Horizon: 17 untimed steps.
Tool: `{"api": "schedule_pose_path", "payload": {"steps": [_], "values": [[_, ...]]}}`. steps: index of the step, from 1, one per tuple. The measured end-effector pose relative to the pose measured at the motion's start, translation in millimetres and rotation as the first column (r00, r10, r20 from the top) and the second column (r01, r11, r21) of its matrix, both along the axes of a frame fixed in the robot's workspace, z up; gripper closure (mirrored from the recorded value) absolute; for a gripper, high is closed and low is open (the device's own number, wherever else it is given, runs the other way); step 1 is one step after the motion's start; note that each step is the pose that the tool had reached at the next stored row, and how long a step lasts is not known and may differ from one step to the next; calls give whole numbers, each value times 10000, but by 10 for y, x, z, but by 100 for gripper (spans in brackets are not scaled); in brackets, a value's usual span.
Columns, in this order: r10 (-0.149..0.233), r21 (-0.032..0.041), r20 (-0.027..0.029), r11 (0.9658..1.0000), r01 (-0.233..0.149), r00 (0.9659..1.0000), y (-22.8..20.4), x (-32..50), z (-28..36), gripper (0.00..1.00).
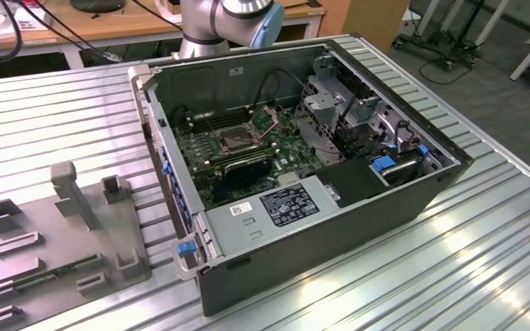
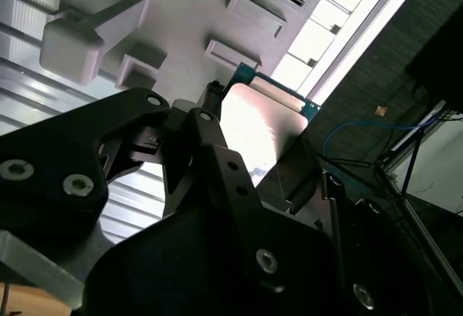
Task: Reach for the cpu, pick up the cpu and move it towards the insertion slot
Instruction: 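Pick up the cpu and move it towards the insertion slot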
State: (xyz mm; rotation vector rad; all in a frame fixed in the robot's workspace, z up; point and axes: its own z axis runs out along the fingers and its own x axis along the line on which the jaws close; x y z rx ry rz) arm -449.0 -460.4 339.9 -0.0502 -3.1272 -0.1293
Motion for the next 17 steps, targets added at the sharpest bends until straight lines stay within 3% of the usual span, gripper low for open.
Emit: {"api": "schedule_pose_path", "payload": {"steps": [17], "values": [[0,0,-2,10000,0,10000,0,0,190,46]]}}
